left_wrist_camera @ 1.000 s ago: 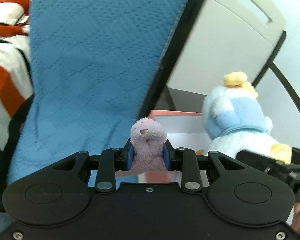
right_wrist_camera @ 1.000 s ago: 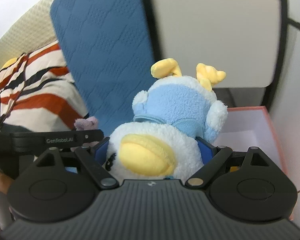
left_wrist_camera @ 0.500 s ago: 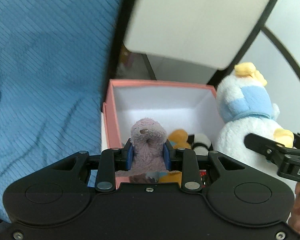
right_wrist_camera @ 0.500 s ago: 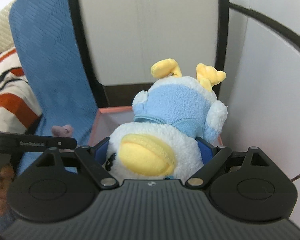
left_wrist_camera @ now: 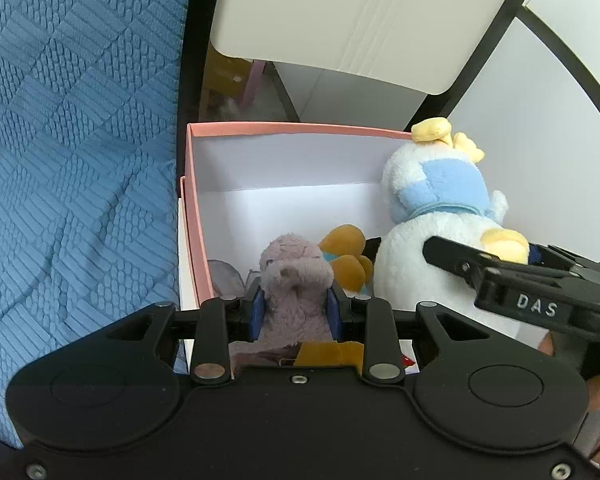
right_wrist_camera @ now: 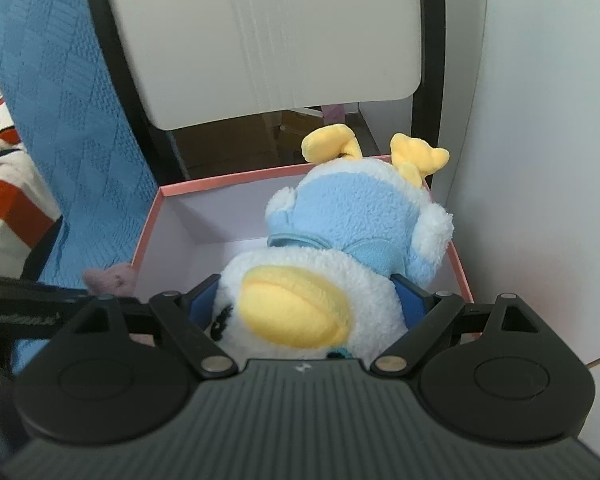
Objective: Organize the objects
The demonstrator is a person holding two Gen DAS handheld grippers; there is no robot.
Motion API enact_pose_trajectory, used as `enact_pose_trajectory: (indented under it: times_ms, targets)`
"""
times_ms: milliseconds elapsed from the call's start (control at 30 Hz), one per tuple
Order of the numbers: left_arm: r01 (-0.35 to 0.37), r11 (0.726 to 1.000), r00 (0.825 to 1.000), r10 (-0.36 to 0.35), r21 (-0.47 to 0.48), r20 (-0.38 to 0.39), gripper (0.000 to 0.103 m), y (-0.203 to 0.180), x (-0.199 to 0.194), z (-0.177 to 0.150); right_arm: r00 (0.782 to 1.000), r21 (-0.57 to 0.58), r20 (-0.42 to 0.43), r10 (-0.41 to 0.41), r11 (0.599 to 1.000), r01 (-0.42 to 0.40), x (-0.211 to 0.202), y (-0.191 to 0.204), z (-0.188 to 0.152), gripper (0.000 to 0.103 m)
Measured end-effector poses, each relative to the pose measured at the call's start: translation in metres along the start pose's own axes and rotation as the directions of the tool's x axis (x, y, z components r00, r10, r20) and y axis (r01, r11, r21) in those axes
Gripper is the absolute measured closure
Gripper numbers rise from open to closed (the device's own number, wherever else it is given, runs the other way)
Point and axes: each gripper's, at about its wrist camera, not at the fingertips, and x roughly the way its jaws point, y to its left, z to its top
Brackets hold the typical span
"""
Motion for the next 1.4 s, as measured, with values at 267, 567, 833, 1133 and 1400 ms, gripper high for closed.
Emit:
enact_pose_trajectory:
  times_ms: [267,567,833,1133,1400]
  targets:
    - [0.009,0.998,0.997,-0.014,0.069,0.078,0.033,-0.001,-0.048,0.002,0.999,0.032,0.002,-0.034,0.999,0.034,-0.021,0.002,0.011,0.000]
    - [0.055,0.991,0.969,-0.082,0.120,0.234,0.011,-0.003,-0.136,-0.003,0.990,0.065,0.139,-0.011,0.998,0.002,-0.102,0.020,0.023,0.000]
    - [0.078,0.982,0.932,-0.134,0.174,0.338,0.001,-0.002,-0.203,-0.022,0.982,0.053,0.186,0.034,0.998,-0.045,-0.161,0.045,-0.005,0.000]
    - [0.086,0.980,0.912,-0.149,0.179,0.382,0.001,0.009,-0.233,-0.059,0.973,0.048,0.219,0.065,0.996,-0.077,-0.193,0.068,-0.049,0.000]
    - [0.093,0.979,0.907,-0.159,0.183,0.389,0.001,0.024,-0.235,-0.094,0.976,0.089,0.215,0.029,0.995,-0.049,-0.200,0.077,-0.089,0.000]
